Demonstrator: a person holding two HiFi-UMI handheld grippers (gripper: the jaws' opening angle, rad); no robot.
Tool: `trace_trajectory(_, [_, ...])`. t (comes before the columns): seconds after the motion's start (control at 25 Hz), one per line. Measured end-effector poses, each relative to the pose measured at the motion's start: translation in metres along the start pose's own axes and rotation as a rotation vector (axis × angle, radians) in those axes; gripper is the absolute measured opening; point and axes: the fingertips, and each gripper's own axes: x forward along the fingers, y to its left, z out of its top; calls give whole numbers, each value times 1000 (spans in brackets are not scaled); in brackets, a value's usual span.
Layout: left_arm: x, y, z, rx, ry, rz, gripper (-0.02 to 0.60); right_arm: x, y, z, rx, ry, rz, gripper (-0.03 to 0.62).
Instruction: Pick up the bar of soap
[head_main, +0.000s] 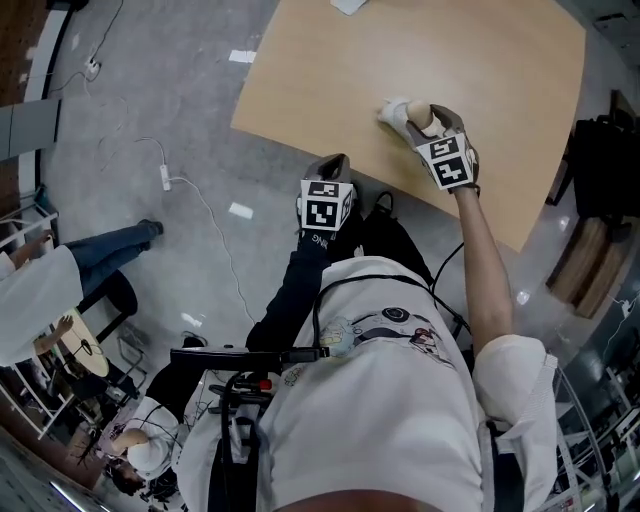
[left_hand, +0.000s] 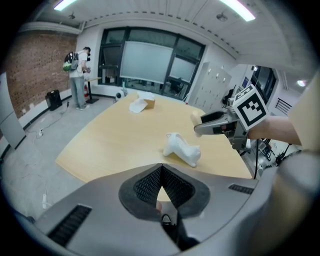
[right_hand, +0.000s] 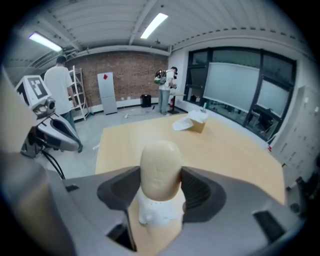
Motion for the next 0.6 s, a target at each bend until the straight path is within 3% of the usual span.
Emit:
trace_trajectory(0.24, [-2, -9, 61, 70, -139, -27, 0, -57, -9, 37, 95, -183, -105, 261])
trace_trajectory(0.6, [-36, -48, 161, 185, -419, -78, 0, -166, -30, 71, 266, -451, -289, 261])
